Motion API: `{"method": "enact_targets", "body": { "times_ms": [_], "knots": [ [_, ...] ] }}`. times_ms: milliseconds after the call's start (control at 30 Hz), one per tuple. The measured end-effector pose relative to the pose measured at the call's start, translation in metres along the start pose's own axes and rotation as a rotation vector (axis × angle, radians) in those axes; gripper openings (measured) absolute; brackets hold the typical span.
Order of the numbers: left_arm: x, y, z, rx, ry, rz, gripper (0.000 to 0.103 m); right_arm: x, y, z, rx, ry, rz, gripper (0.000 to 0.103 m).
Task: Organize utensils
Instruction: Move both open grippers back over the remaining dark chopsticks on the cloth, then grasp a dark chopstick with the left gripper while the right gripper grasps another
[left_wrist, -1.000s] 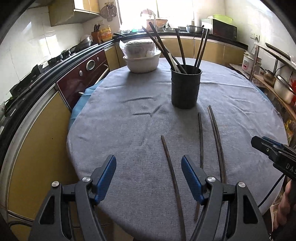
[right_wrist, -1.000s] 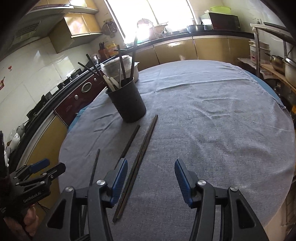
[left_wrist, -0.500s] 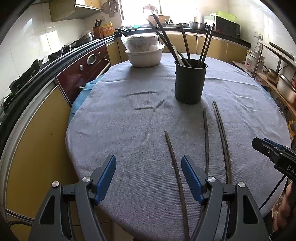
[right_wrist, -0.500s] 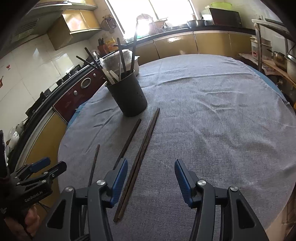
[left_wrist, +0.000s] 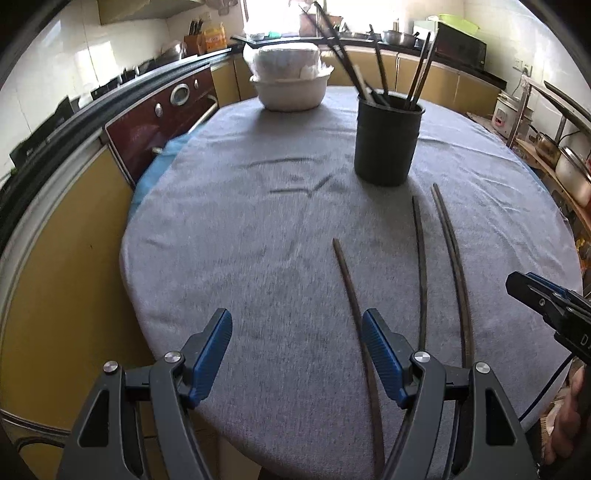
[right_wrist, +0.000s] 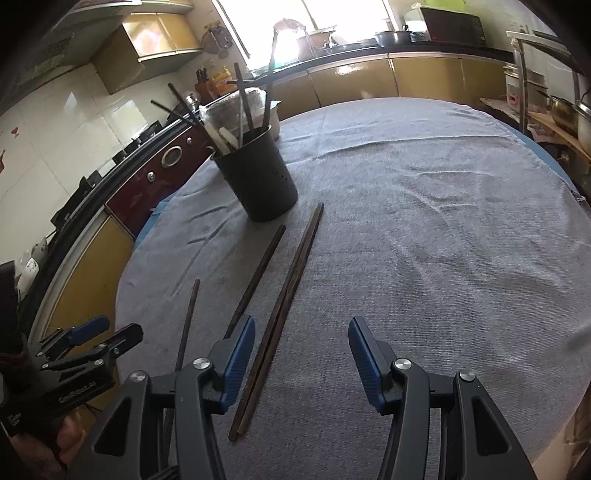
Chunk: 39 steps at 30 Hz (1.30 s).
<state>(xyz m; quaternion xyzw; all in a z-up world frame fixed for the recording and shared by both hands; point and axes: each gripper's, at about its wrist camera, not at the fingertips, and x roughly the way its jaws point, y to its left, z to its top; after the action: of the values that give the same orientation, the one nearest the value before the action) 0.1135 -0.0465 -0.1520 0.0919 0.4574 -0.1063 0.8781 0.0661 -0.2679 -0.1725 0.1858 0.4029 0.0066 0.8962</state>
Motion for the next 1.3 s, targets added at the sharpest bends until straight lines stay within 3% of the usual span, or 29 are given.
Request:
{"method": "enact_targets", "body": {
  "times_ms": [467, 767, 833, 900, 933, 1000, 1067, 1200, 1300],
  "knots": [
    [0.024, 0.006, -0.012, -0.038, 0.098, -0.085, 0.073, 0.022, 0.022, -0.017, -0.089, 0.098, -0.006, 0.056],
    [0.047, 0.002, 0.000, -0.037, 0.124, -0.132, 0.072, 0.018, 0.020, -0.018, -0.086, 0.065, -0.012, 0.056],
    [0.054, 0.003, 0.009, -0.052, 0.130, -0.139, 0.068, 0.018, 0.017, -0.017, -0.067, 0.064, -0.004, 0.056],
    [0.060, 0.000, 0.020, -0.056, 0.141, -0.157, 0.064, 0.019, 0.016, -0.013, -0.063, 0.057, 0.001, 0.050],
    [0.063, -0.001, 0.025, -0.061, 0.146, -0.157, 0.063, 0.020, 0.016, -0.007, -0.060, 0.057, 0.008, 0.043],
    [0.069, -0.002, 0.035, -0.072, 0.161, -0.175, 0.058, 0.024, 0.017, 0.008, -0.037, 0.058, 0.044, 0.040],
    [0.074, -0.003, 0.044, -0.074, 0.174, -0.166, 0.047, 0.033, 0.020, 0.028, -0.015, 0.068, 0.056, 0.039],
    [0.079, 0.001, 0.051, -0.081, 0.179, -0.182, 0.011, 0.059, 0.027, 0.062, 0.026, 0.122, 0.070, 0.035],
    [0.079, 0.006, 0.049, -0.069, 0.167, -0.208, 0.007, 0.086, 0.032, 0.080, 0.032, 0.181, 0.017, 0.031]
  ]
}}
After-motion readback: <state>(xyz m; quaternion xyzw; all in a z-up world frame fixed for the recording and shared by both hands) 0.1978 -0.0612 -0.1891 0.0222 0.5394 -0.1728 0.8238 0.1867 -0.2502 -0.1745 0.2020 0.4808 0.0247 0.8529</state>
